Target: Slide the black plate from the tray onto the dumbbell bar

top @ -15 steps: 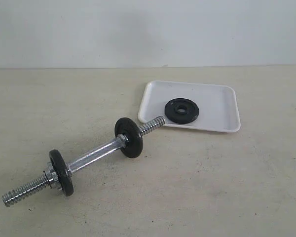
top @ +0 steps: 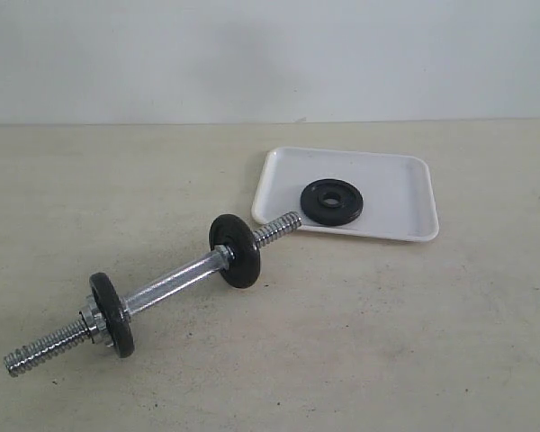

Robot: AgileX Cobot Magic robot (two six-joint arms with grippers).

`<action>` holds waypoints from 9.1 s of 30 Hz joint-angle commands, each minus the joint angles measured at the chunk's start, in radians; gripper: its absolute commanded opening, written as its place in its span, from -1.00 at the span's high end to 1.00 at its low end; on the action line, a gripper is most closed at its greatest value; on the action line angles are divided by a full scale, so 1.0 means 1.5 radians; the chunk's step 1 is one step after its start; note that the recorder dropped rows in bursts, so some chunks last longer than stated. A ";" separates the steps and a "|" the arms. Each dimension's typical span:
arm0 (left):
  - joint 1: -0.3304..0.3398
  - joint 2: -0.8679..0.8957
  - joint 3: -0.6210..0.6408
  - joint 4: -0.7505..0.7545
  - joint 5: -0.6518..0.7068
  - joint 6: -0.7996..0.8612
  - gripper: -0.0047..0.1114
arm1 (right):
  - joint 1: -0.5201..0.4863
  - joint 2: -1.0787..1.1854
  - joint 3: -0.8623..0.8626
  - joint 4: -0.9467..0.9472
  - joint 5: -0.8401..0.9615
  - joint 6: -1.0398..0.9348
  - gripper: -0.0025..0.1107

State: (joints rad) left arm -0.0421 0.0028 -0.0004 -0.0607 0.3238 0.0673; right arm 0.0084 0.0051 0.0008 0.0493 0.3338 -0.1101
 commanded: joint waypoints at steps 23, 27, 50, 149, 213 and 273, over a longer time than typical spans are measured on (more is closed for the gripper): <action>0.002 -0.002 0.000 0.000 -0.007 -0.005 0.84 | 0.001 -0.003 -0.001 -0.018 -0.193 -0.007 0.96; 0.002 -0.002 0.000 0.000 -0.007 -0.005 0.84 | 0.001 -0.003 -0.001 -0.018 -0.385 -0.004 0.96; 0.002 -0.002 0.000 -0.309 -0.095 -0.049 0.84 | 0.001 -0.003 -0.001 -0.017 -0.457 0.005 0.96; -0.276 0.829 -0.466 -0.491 -0.002 0.735 -0.40 | 0.001 -0.003 -0.001 -0.251 -0.312 0.696 0.96; -0.321 1.282 -0.566 -0.443 -0.136 0.698 -0.37 | 0.001 -0.003 -0.001 -0.251 -0.305 0.698 0.96; -0.321 1.084 -0.585 -0.461 -0.057 0.698 0.84 | 0.001 -0.003 -0.001 -0.253 -0.427 0.696 0.96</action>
State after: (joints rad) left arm -0.5200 1.6824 -0.8478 -0.7134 0.2829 1.1177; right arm 0.0084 0.0047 0.0008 -0.3105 -0.2987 0.9427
